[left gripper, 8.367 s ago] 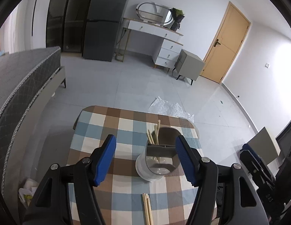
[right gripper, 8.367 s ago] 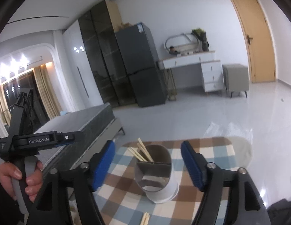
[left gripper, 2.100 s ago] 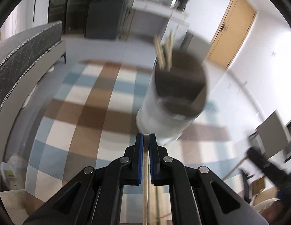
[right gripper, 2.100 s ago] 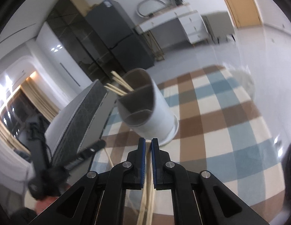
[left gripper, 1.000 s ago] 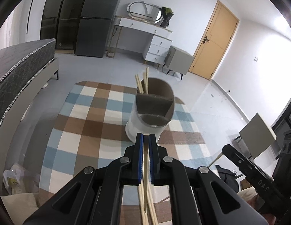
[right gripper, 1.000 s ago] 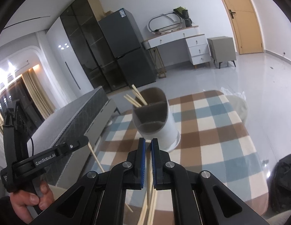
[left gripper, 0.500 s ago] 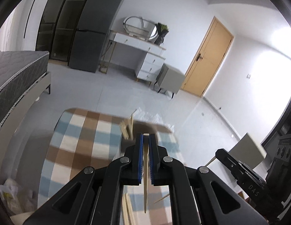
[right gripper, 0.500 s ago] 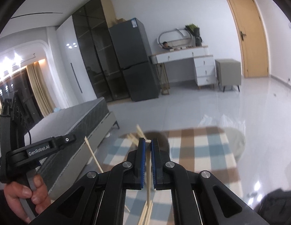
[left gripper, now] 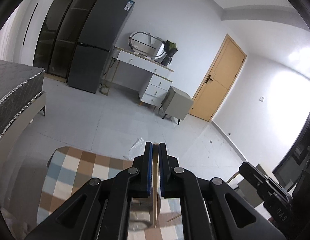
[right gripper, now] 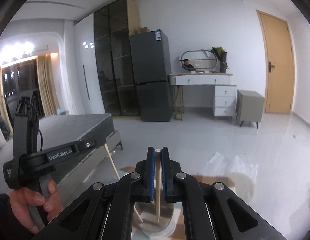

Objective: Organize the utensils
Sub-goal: 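Lower the held chopstick down into the holder with the right tool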

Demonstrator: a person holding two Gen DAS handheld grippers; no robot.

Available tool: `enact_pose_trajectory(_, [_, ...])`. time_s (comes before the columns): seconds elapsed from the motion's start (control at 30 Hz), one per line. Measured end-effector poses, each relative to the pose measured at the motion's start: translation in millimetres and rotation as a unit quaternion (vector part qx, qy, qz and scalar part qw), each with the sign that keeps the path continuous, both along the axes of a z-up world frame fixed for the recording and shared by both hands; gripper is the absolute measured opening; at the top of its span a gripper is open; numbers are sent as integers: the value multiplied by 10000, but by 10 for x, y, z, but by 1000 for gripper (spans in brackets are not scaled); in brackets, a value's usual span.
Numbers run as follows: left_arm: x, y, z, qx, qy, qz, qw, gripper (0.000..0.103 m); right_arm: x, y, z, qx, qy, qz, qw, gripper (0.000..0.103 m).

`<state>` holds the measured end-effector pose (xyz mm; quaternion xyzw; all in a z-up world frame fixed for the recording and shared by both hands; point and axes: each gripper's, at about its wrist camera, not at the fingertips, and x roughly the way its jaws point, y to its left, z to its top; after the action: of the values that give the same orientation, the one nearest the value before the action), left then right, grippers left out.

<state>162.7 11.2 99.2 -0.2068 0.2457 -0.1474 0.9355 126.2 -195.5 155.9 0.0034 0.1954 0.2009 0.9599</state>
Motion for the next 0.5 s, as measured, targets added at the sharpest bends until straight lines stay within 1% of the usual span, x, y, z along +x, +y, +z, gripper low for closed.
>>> enact_pose_trajectory(0.07, [107, 47, -31, -109, 1, 37, 9999, 2, 118, 49, -21, -80, 55, 59, 9999, 5])
enact_pose_trajectory(0.2, [265, 114, -89, -199, -31, 122, 9997, 2, 302, 170, -89, -302, 20, 153, 9994, 5])
enact_pose_trajectory(0.27, [349, 127, -141, -235, -7, 161, 9996, 2, 373, 204, -150, -307, -2, 207, 9993, 5])
enact_pose_trajectory(0.43, [436, 72, -250, -241, 14, 195, 9995, 2, 531, 264, -295, -323, 89, 189, 9993, 5])
enact_pose_trajectory(0.5, [430, 36, -296, -213, 5, 190, 9996, 2, 594, 287, -363, -429, 111, 191, 9988, 5])
